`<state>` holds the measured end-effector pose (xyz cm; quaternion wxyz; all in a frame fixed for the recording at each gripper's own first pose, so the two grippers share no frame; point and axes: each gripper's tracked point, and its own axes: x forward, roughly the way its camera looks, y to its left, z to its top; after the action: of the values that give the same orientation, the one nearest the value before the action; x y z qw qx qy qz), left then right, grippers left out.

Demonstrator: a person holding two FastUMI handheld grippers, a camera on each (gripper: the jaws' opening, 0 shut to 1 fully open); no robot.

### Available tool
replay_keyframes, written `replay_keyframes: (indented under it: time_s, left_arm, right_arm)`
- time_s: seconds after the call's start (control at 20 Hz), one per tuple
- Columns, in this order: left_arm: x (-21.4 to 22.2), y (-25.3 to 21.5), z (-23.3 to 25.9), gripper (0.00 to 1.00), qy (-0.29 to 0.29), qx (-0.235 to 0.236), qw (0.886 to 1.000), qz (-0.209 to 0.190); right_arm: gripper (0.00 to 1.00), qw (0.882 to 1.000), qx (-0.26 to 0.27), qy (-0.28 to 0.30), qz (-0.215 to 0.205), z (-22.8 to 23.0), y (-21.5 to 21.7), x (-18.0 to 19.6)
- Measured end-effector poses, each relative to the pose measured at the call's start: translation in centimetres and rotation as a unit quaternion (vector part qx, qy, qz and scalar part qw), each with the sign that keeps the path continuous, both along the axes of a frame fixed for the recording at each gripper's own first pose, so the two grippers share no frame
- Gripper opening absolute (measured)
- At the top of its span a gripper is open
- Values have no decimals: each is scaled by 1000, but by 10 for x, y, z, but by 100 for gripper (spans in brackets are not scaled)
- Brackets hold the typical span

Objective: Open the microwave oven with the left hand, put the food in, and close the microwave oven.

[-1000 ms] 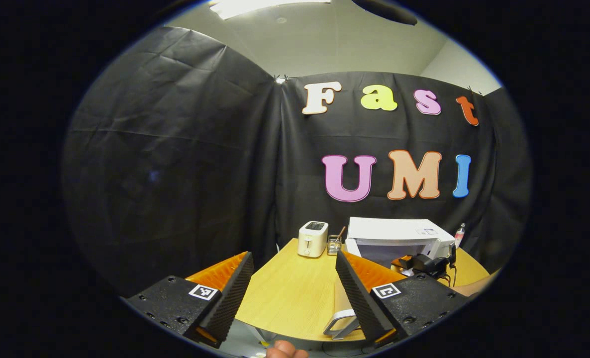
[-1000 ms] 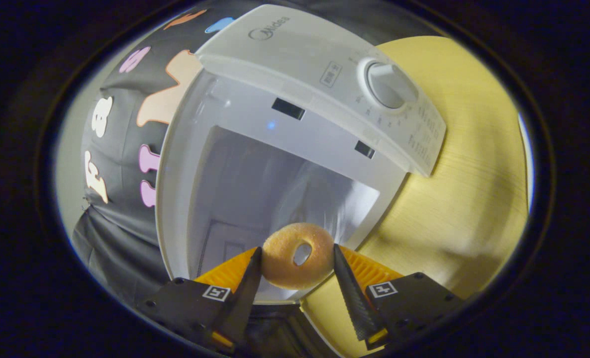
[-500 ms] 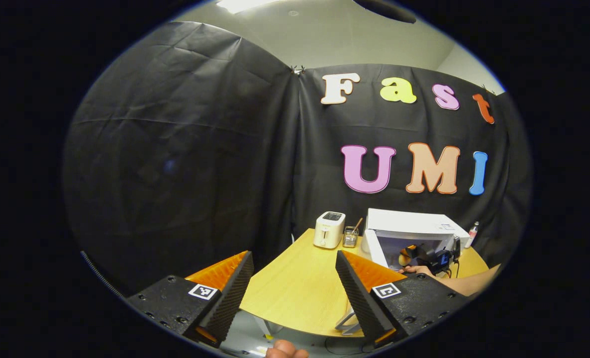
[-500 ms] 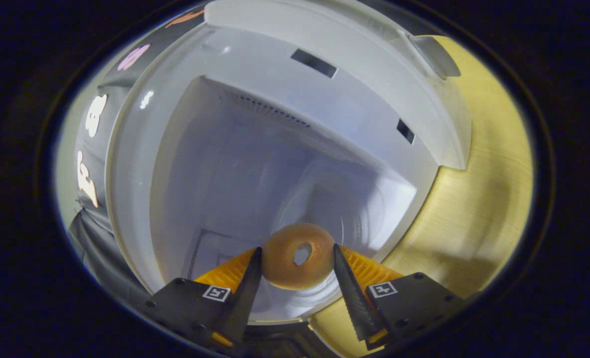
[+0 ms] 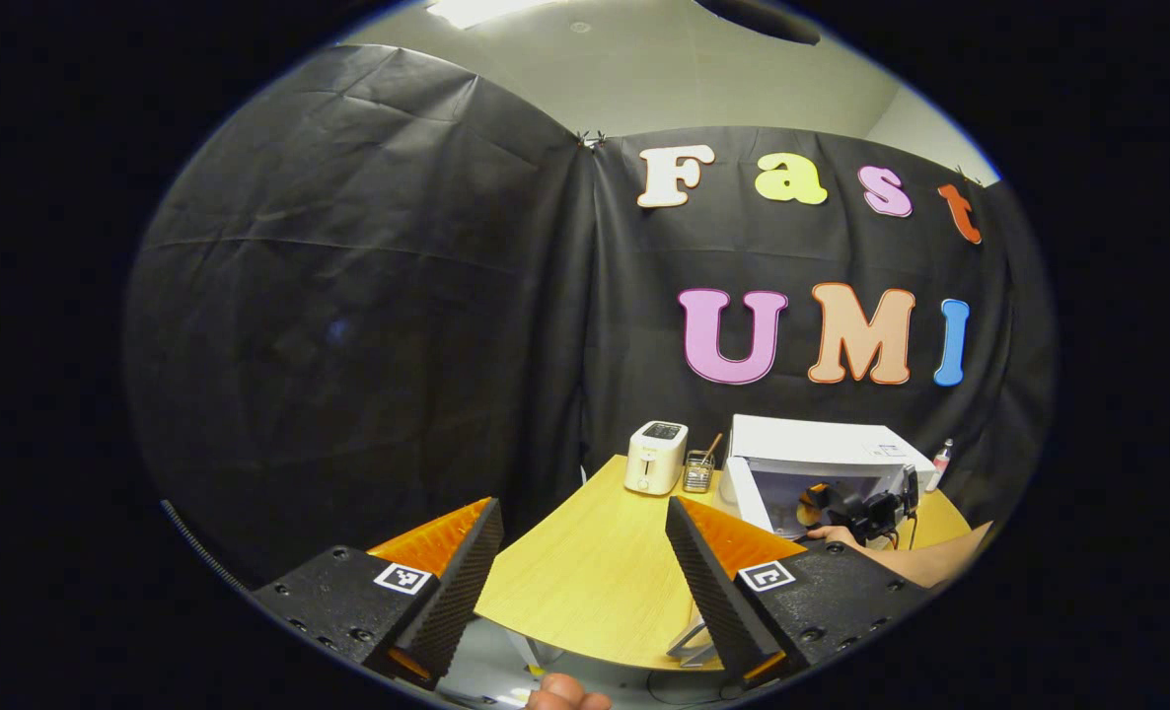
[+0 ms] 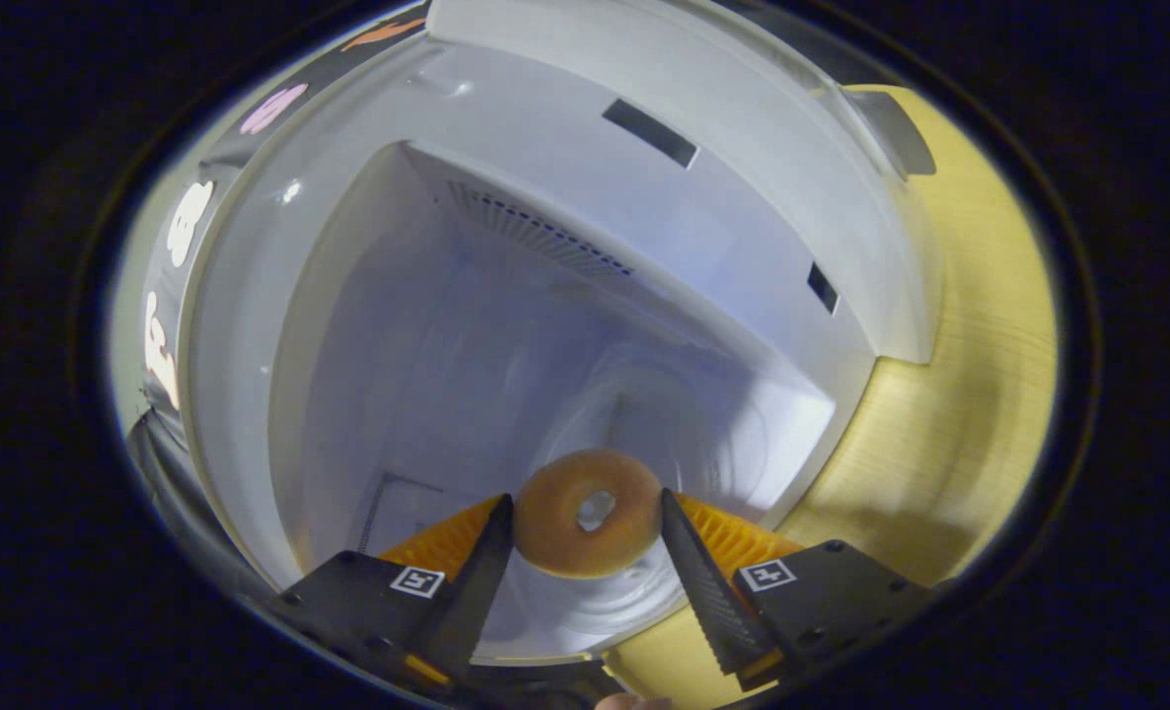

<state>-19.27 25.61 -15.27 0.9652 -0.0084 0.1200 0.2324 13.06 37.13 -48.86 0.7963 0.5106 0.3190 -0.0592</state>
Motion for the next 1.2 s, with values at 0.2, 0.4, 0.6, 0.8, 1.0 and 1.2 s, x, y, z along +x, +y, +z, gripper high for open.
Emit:
replay_keyframes:
  time_s: [0.2, 0.4, 0.6, 0.8, 1.0, 1.2]
  left_arm:
    - [-2, -4, 1, 96, -1, 1, 1000, -1]
    - [-7, -7, 4, 96, -4, 1, 1000, 3]
    - [-13, -12, 4, 97, -6, -1, 1000, -1]
    - [-15, -17, 5, 97, -9, 1, 1000, -6]
    - [-18, -19, 10, 97, -18, 9, 1000, -14]
    - [-16, -21, -3, 96, -17, -2, 1000, -24]
  right_arm:
    - [89, 1000, 0, 5, 5, 4, -2, -1]
    - [98, 1000, 0, 2, 16, 7, -1, -5]
    - [99, 999, -13, -18, 44, 21, -5, -16]
    - [99, 995, -40, -51, 74, 42, -17, -30]
    - [99, 988, -62, -87, 109, 74, -37, -48]
    - [99, 978, -79, -127, 143, 115, -61, -73]
